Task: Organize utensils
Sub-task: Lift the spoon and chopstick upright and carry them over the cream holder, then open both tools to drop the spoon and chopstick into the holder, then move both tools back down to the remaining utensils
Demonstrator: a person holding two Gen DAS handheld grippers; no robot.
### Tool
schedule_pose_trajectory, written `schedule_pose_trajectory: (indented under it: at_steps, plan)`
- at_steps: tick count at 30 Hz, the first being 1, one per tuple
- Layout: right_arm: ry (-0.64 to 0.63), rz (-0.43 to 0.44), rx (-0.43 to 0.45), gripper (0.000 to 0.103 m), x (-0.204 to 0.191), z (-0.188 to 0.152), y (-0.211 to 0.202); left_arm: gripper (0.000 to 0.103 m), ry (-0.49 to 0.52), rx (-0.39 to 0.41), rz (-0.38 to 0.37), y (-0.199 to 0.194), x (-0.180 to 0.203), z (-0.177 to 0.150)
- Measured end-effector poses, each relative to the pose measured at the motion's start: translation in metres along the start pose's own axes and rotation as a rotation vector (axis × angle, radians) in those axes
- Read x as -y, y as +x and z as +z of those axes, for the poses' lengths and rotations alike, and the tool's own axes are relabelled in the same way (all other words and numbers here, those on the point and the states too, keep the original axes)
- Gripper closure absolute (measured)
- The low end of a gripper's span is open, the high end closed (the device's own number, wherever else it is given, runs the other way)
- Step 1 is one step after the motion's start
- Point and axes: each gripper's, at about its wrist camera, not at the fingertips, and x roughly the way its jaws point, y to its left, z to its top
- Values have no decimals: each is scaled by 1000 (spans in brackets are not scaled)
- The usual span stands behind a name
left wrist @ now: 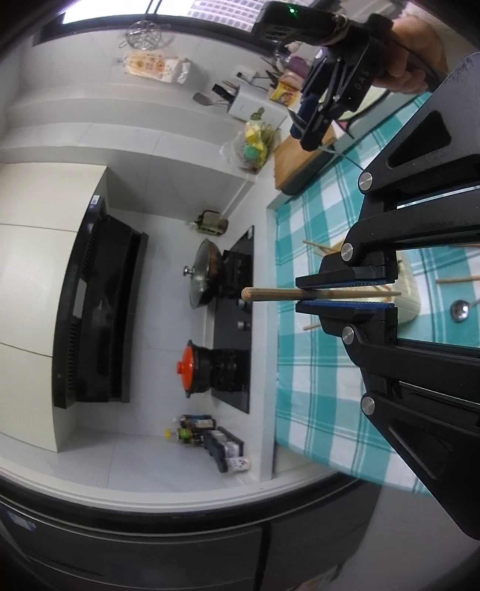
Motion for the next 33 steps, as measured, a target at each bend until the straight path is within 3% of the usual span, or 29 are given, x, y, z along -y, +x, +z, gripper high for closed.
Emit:
schedule_pose_trajectory:
  at_steps: [5,10,19,26,29,33]
  plan:
    - [7,-4,57,62,4,28,39,99,35,-1,18,47,10,13]
    - [32,-13,59,62,16,24,86,99,62,-78,24,99,17,0]
    - [158,6,-210,62,49,-31,170,99,59,-271,35,170,14,-50]
    - [205,-11,-313,61,59,-50,200,98,57,-342,76,195,9,-67]
    - [208,-27,-330,60,60,-49,206,91,56,-350,90,187,6,-70]
    - [225,-20,-300,60,64,-35,188,67,68,-338,96,149,-1,-68]
